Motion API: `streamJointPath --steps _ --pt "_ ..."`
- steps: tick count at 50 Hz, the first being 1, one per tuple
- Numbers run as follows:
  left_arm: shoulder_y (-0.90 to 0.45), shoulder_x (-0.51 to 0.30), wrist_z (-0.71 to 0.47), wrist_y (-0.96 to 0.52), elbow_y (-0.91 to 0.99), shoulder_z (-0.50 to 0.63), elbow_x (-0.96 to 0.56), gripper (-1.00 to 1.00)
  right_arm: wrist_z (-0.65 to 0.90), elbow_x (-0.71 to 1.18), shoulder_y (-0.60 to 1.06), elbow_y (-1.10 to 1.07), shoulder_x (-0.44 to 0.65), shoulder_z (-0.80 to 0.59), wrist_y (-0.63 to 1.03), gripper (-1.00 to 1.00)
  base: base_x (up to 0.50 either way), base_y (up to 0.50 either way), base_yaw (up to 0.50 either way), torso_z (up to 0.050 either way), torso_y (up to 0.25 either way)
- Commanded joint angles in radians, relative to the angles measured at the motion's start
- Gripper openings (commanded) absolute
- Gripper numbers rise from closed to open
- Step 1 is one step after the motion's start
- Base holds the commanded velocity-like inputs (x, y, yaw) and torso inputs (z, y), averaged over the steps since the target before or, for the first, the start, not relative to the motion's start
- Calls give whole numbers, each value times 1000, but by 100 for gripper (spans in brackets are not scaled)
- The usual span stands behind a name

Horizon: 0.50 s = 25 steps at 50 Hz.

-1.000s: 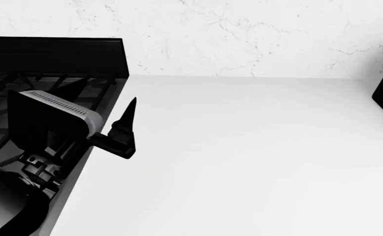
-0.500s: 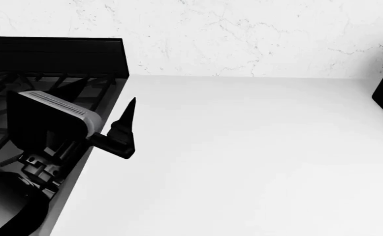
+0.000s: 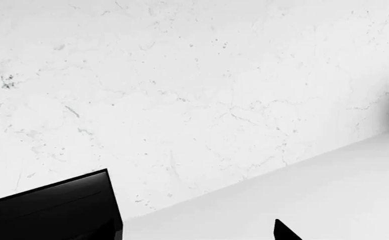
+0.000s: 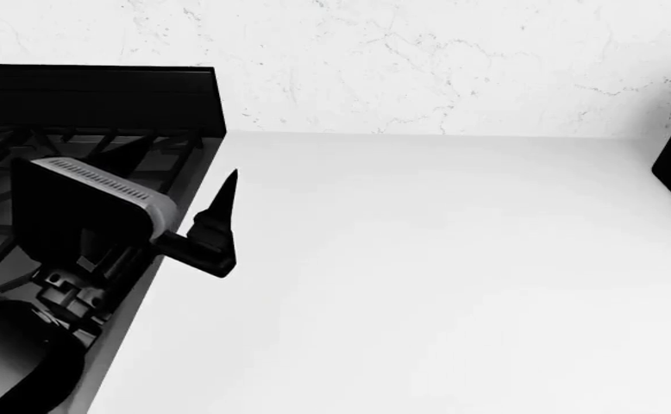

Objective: Pick the tomato, kiwi from the counter and place them in the cabinet. Then close the cabinet.

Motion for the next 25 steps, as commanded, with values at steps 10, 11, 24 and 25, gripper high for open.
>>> streamJointPath --steps 10,11,24,25 --pt "1 1 2 9 -8 7 6 100 -93 -280 4 82 -40 307 80 -100 0 0 0 0 0" --pt "1 1 2 9 -8 7 6 100 -98 -296 1 82 -41 328 83 -100 0 0 0 0 0" --pt "3 0 -1 10 -8 10 6 100 -91 -492 -25 82 -42 514 158 -100 0 0 0 0 0" --pt "3 0 0 11 -8 11 6 100 -89 -508 -26 82 -42 528 162 -100 0 0 0 0 0"
